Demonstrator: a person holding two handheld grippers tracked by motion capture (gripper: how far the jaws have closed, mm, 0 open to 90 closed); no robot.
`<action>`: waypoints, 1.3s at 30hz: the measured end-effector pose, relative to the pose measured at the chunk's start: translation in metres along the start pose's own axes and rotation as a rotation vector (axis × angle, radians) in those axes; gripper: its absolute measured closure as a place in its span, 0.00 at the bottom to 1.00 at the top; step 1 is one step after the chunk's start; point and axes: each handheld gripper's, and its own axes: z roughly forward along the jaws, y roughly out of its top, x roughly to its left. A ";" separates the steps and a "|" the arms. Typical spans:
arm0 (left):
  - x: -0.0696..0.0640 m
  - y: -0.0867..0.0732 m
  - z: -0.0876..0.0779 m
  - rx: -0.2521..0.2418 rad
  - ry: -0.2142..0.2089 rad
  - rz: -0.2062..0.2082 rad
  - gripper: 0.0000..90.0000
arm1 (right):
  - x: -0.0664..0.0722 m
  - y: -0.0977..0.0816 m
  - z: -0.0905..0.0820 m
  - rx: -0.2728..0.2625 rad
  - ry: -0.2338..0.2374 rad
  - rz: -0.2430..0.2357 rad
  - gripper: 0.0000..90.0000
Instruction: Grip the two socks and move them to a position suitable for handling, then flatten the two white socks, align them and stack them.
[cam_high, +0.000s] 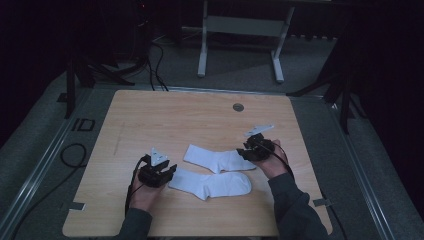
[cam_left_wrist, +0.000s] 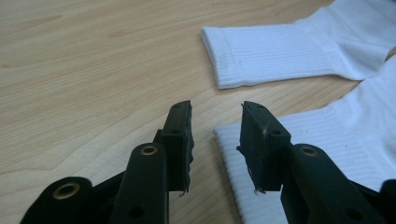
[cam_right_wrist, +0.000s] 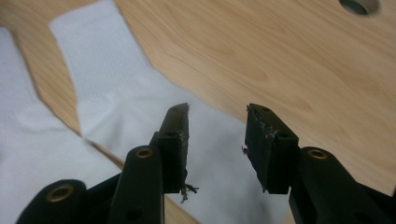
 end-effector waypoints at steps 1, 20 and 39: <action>0.000 0.000 -0.002 -0.008 0.000 -0.001 0.70 | 0.003 0.004 0.003 0.002 0.004 -0.014 0.66; 0.006 -0.001 0.001 -0.022 0.002 -0.025 0.70 | 0.039 0.040 0.047 0.040 0.088 -0.156 0.66; 0.004 -0.002 0.002 -0.007 0.002 -0.016 0.70 | 0.074 0.058 0.097 0.098 0.163 -0.263 0.60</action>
